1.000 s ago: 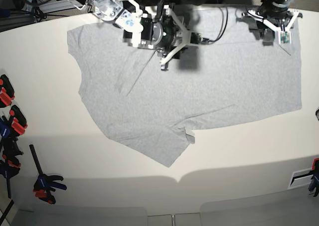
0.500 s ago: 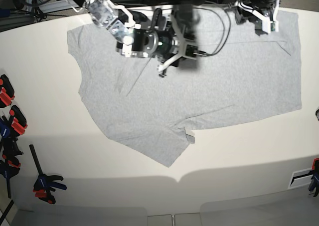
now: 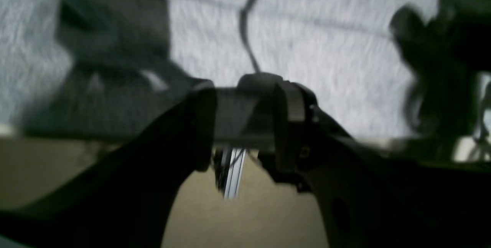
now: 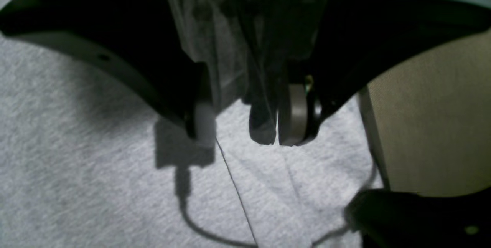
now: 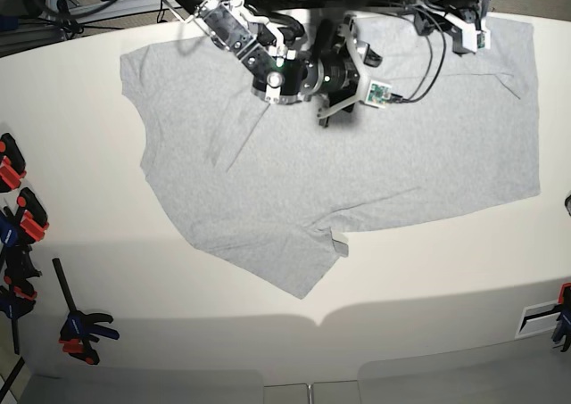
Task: Fold the T-shirt properly
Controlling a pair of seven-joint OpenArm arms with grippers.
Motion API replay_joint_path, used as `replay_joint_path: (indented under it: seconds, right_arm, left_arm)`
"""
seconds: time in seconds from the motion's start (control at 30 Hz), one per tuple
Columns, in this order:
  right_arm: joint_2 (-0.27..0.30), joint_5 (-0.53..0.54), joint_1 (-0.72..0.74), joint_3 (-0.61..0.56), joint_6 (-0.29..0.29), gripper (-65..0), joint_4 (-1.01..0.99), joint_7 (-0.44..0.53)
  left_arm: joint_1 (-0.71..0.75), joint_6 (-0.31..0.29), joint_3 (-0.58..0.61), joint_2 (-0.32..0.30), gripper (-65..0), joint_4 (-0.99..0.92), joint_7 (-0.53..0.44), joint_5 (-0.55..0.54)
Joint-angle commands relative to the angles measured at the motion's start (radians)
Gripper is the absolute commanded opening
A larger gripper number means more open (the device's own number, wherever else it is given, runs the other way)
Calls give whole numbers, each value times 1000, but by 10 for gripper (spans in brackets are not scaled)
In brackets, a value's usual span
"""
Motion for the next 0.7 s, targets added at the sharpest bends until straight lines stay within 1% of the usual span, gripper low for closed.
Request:
replay_joint_path:
  seconds: [0.0,0.1,0.2,0.37,0.47,0.53,0.67]
  right_arm:
    - [-6,19,15,3,9,-389,14,5]
    - [-7,82,15,3,9,-389,6,-44]
    - [-7,91,16,3,9,-389,-8,-51]
    - [-7,72,17,3,9,-389,-81,-50]
    - [-7,3,26,3,9,-389,-122,-11]
    - [-8,-24,40,3,9,-389,-122,11]
    - [-7,-25,98,3,9,-389,-122,12]
  left_arm:
    - [9,4,-3,-5,-420,-6,14,2]
    - [9,4,-3,-5,-420,-18,18,2]
    - [9,4,-3,-5,-420,-18,18,2]
    - [9,4,-3,-5,-420,-18,18,2]
    - [10,4,-3,-5,-420,-18,19,2]
    - [9,4,-3,-5,-420,-18,19,2]
    - [10,4,-3,-5,-420,-18,22,3]
